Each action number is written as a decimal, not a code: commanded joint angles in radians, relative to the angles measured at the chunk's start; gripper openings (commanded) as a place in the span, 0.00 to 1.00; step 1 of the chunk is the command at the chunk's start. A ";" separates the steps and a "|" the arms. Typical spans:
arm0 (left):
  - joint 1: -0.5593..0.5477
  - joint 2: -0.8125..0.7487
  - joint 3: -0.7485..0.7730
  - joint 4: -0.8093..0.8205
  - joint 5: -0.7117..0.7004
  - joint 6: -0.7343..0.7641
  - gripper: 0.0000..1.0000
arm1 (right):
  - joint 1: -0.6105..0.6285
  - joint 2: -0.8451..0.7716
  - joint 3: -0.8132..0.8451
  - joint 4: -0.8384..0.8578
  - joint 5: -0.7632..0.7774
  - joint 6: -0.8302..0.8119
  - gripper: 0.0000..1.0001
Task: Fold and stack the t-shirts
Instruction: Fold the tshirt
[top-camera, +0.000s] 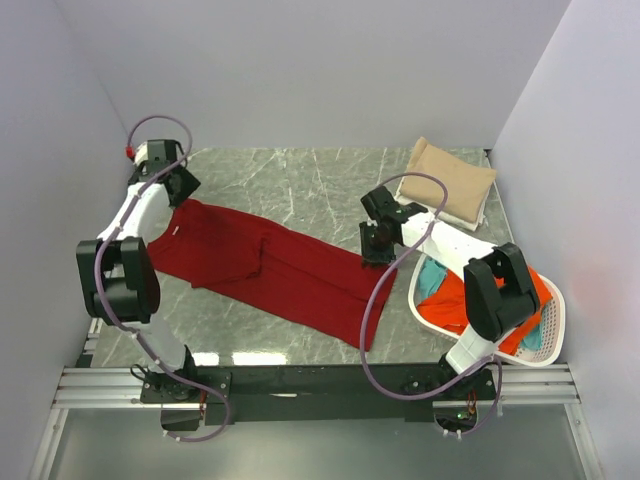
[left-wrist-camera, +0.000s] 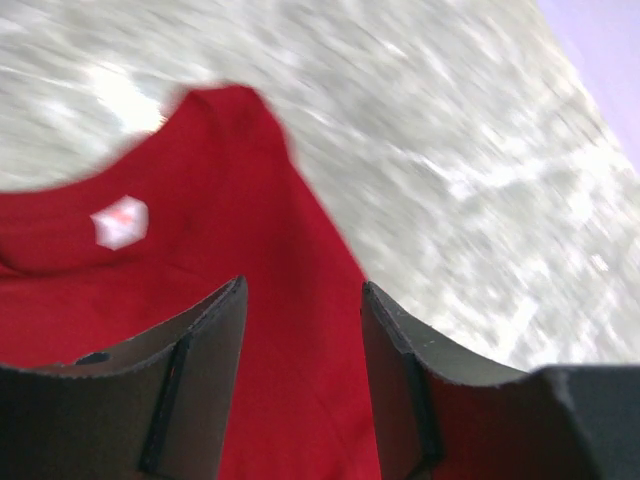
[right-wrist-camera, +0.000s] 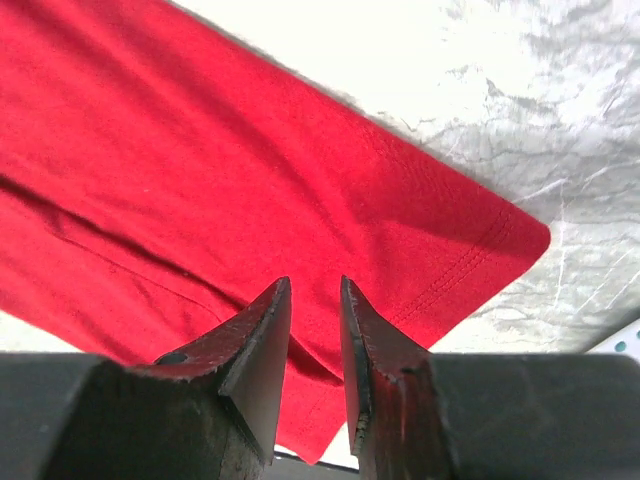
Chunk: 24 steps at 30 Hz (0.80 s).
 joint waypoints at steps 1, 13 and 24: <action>-0.067 -0.029 -0.014 -0.004 0.047 -0.027 0.55 | 0.007 -0.023 0.012 -0.006 -0.013 -0.036 0.34; -0.131 0.106 -0.129 0.076 0.208 -0.097 0.55 | 0.093 -0.016 -0.154 0.071 -0.070 -0.016 0.33; -0.177 0.389 0.122 0.016 0.150 0.002 0.52 | 0.232 0.024 -0.179 0.106 -0.131 0.050 0.33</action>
